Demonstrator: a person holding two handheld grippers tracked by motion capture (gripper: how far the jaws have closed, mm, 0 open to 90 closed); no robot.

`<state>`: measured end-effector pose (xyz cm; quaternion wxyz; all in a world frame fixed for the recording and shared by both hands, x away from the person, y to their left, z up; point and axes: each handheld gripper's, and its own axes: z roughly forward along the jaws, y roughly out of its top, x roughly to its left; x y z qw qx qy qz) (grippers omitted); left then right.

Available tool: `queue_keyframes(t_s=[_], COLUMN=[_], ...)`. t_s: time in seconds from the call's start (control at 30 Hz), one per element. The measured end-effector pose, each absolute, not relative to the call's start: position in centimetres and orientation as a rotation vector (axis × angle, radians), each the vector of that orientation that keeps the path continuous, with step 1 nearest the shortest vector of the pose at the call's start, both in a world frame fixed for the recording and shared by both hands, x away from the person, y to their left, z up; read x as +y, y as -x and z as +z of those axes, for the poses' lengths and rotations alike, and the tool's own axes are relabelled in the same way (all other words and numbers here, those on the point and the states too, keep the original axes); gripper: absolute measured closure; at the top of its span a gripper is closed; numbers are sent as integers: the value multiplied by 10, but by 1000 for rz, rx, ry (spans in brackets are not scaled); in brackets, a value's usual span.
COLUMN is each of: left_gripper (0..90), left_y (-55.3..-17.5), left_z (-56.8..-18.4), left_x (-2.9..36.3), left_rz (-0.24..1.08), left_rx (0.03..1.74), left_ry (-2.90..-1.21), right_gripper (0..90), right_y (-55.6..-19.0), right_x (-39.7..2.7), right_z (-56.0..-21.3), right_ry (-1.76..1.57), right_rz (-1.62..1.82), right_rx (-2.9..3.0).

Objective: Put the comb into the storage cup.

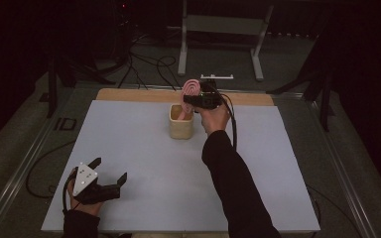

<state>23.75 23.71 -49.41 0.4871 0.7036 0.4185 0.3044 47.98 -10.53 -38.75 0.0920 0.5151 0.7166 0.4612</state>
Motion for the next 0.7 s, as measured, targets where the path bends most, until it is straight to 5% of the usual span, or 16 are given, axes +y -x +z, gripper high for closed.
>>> queue_keyframes(t_s=[0.7], left_gripper=[2], left_y=[-237], left_z=[-494], left_x=[237], left_rz=[742], left_rx=[1019], left_ry=[-1713], right_gripper=[629], right_y=[-480], right_x=[-101], right_z=[-393], right_ry=[-1530], right_rz=[1362], right_rx=[2132])
